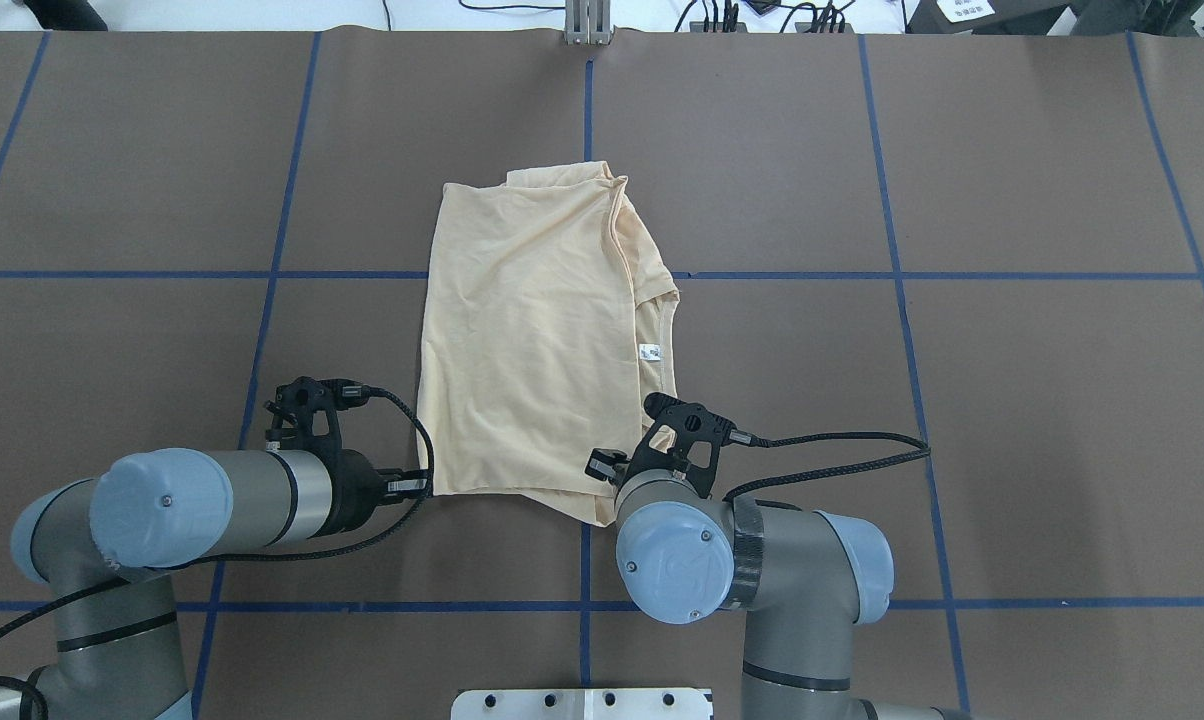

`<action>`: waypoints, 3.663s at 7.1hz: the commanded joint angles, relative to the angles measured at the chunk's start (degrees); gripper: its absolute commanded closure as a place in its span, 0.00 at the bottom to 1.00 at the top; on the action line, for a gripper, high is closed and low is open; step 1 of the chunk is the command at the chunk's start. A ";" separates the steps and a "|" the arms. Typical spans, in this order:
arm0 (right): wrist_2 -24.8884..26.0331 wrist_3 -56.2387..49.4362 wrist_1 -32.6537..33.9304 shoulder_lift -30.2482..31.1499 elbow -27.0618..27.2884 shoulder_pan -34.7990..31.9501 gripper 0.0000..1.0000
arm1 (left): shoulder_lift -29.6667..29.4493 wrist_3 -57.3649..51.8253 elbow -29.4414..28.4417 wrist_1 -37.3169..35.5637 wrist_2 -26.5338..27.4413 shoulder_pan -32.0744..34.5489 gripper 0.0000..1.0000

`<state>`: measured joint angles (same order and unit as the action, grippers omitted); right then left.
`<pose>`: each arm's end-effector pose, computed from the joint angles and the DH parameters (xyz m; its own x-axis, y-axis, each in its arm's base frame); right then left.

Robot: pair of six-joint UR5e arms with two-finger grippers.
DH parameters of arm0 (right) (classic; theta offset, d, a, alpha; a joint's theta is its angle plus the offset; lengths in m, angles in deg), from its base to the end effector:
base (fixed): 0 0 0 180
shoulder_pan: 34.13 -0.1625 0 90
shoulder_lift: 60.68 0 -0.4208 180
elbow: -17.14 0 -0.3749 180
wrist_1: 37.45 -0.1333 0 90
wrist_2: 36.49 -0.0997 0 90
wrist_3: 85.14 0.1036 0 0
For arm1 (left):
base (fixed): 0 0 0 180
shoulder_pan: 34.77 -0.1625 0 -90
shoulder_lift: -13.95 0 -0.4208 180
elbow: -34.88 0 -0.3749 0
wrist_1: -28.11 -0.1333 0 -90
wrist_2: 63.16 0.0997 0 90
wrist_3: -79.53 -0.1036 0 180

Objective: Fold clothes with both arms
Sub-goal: 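Grasp the near edge of the shirt with the left and right grippers, then lift the near edge with both grippers and fold it away from the robot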

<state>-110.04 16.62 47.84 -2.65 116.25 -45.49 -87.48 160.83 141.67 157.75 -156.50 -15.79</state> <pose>-0.6014 -0.2867 0.2709 0.5902 0.3180 0.7420 -0.5191 0.8534 0.0472 0.4760 -0.2983 0.3443 0.3937 0.0243 -0.9189 0.2166 0.9691 0.1184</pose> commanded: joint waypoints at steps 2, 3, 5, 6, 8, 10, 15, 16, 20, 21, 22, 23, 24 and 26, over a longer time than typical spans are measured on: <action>-0.02 -1.65 1.02 -0.03 -0.24 0.02 0.39 | -0.08 0.00 -0.01 0.00 0.00 0.00 1.00; 0.16 -1.65 1.02 -0.11 -0.50 0.02 0.42 | -0.08 -0.09 -0.01 0.00 0.00 0.00 1.00; 0.16 -1.48 1.02 -0.38 -0.59 0.02 0.60 | -0.08 -0.09 0.08 0.00 0.00 0.00 1.00; 0.16 -1.21 1.02 -0.64 -0.59 0.02 0.73 | -0.08 -0.09 0.08 0.00 -0.09 0.00 1.00; 0.16 -0.95 0.93 -0.73 -0.50 0.02 1.00 | -0.08 -0.09 0.17 0.00 -0.09 0.00 1.00; 0.25 -0.95 0.76 -0.73 -0.24 0.02 1.00 | -0.08 -0.09 0.43 0.00 -0.09 0.00 1.00; 0.16 -1.39 0.84 3.12 9.66 0.19 1.00 | 0.18 1.13 11.66 -7.37 -1.93 0.00 1.00; 0.25 -1.30 0.93 5.49 13.52 1.85 1.00 | 0.27 4.54 13.07 -7.47 -1.76 -0.78 1.00; 1.22 -1.30 9.44 9.92 28.76 6.53 1.00 | -0.94 5.80 22.20 -18.83 -3.59 -4.04 1.00; 1.04 -1.73 9.46 8.95 26.68 4.70 1.00 | -3.48 5.19 21.62 -22.64 -5.34 -3.17 1.00; 0.34 -3.74 9.55 6.94 24.22 1.46 1.00 | -3.94 2.23 21.01 -22.68 -5.45 -0.64 1.00; 0.16 -6.54 9.02 4.83 20.54 -1.88 1.00 | -4.47 -0.06 19.95 -22.76 -5.45 2.00 1.00; -0.10 -7.18 8.93 2.02 16.59 -4.87 1.00 | -6.04 -0.26 16.12 -22.76 -5.45 4.37 1.00; -0.10 -9.46 8.93 -2.29 10.34 -9.01 1.00 | -9.83 -2.35 9.69 -22.76 -5.19 8.77 1.00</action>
<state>-110.10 8.52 56.80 -2.26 130.64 -51.72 -95.34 160.10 155.05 135.01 -161.81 -9.80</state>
